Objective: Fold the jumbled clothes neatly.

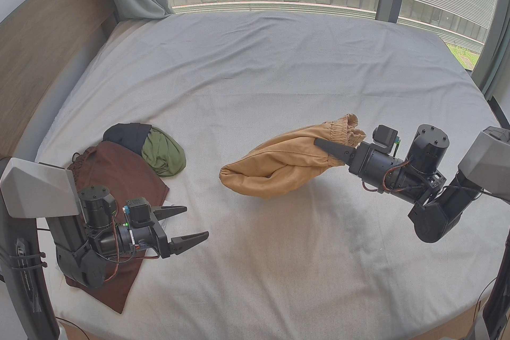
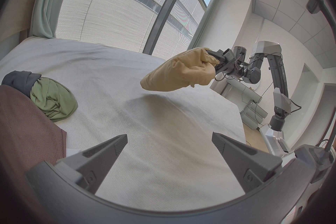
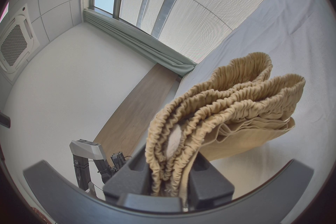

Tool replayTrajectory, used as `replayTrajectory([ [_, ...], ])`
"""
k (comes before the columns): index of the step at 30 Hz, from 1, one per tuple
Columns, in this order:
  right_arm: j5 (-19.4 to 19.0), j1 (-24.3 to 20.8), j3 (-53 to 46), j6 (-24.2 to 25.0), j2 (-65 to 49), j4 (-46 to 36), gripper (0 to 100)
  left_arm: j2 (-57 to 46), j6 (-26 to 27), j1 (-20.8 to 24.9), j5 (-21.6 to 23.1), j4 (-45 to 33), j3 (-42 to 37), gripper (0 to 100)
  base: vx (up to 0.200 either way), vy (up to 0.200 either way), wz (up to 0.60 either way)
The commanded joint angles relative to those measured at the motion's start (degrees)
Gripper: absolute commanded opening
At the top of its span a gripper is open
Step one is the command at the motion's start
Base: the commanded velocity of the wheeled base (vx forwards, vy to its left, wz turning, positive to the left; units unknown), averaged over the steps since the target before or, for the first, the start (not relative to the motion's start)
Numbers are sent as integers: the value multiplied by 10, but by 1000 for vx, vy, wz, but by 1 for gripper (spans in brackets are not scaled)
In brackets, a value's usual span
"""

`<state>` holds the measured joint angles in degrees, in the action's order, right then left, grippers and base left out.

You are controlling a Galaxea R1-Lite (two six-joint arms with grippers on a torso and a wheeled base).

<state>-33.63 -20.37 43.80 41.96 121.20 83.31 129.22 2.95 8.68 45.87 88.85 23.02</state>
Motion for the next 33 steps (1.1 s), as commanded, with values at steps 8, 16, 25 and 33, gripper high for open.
replayTrajectory([
  [8, -5, 16, 96, 1, 24, -52, 0, 3, 0, 0, 0, 0, 1, 100, 0, 0, 0],
  [16, -6, 22, 179, 10, 52, -102, 0, 4, 0, 0, 1, 0, 0, 100, 0, 0, 0],
  [25, -6, 30, 273, 11, 84, -165, 0, 5, 0, 0, 1, 0, 0, 100, 0, 0, 0],
  [33, -6, 38, 367, 22, 134, -219, 0, 7, 0, 0, 1, 0, 1, 100, 0, 0, 0],
])
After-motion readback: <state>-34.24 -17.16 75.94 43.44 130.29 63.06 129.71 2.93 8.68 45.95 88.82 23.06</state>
